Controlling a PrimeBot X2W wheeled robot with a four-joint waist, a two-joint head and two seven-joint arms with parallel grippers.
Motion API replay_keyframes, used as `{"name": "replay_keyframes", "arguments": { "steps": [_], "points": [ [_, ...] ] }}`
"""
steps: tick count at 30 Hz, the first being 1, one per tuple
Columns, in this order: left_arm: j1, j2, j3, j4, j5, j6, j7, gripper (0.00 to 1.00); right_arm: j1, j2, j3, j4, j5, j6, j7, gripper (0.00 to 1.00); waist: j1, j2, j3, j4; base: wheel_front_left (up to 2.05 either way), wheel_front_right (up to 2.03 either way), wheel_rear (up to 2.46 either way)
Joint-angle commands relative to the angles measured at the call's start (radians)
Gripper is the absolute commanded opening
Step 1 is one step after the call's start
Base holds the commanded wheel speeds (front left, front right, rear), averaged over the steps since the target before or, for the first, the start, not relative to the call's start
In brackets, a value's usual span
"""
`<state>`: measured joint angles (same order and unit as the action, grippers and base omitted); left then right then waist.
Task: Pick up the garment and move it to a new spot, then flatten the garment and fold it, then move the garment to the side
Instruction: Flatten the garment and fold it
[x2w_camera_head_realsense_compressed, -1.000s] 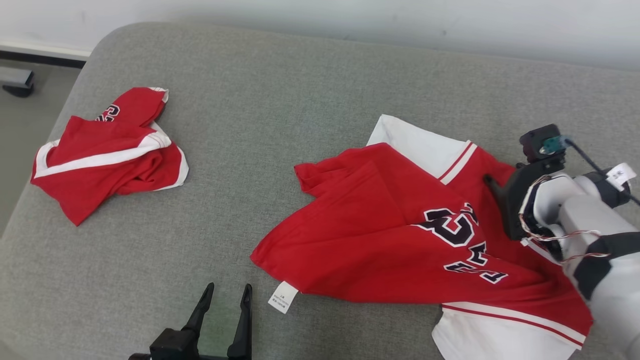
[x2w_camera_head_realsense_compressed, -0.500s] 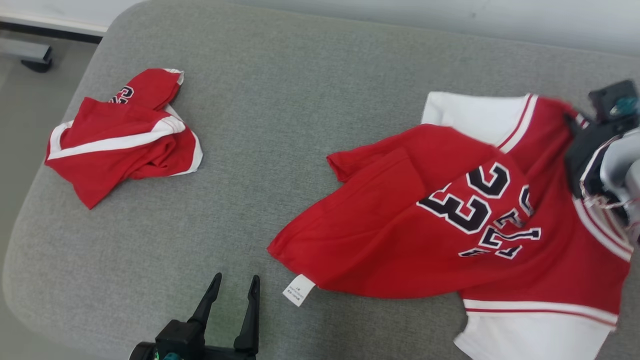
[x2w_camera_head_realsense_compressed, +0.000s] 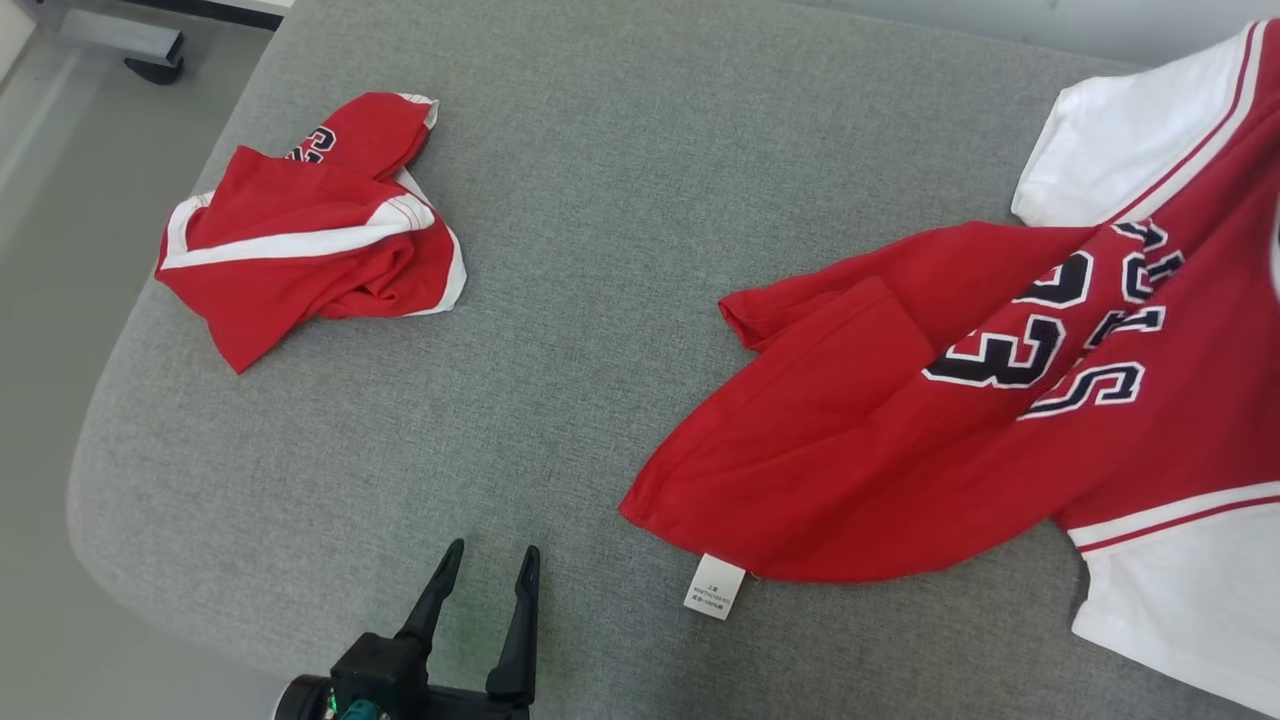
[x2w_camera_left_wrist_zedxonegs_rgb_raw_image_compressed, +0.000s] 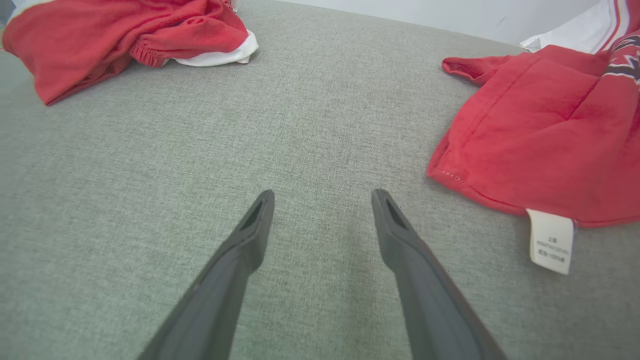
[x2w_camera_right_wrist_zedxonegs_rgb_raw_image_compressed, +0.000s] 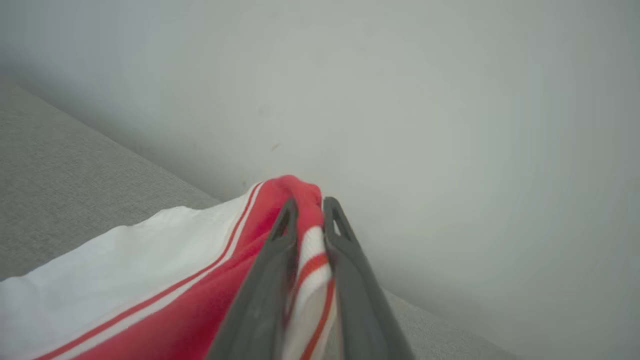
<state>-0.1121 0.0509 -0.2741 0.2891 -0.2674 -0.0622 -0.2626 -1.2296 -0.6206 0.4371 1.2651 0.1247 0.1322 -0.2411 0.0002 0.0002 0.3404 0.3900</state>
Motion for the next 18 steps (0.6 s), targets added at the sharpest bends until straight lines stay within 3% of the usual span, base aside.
{"name": "replay_keyframes", "arguments": {
  "steps": [1,4,10,11,18],
  "points": [
    [-0.004,-0.001,0.005,0.0,-0.008,0.004,-0.003,1.0,0.018,0.024,-0.033,0.001,-0.026,-0.003,-0.014,1.0,-0.0002,-0.0002,-0.013,-0.012,0.0,0.0,0.0],
    [0.001,-0.001,0.017,0.0,0.0,0.005,-0.003,1.0,0.076,0.073,-0.116,-0.019,-0.049,-0.003,-0.023,1.0,-0.0002,-0.0002,-0.043,-0.04,0.0,0.0,0.0],
    [0.024,0.0,0.06,0.001,0.02,0.002,-0.003,1.0,0.315,0.177,-0.359,-0.295,-0.07,-0.003,-0.023,1.0,-0.0002,-0.0002,-0.126,-0.12,0.0,0.0,0.0],
    [0.024,0.0,0.06,0.001,0.02,0.002,-0.003,1.0,0.315,0.177,-0.359,-0.295,-0.07,-0.003,-0.023,1.0,-0.0002,-0.0002,-0.126,-0.12,0.0,0.0,0.0],
    [0.067,0.001,0.12,0.018,0.056,-0.012,-0.003,1.0,0.634,0.338,-0.538,-0.563,-0.118,-0.003,-0.023,1.0,-0.0002,-0.0002,-0.223,-0.217,0.0,0.0,0.0]
  ]
}}
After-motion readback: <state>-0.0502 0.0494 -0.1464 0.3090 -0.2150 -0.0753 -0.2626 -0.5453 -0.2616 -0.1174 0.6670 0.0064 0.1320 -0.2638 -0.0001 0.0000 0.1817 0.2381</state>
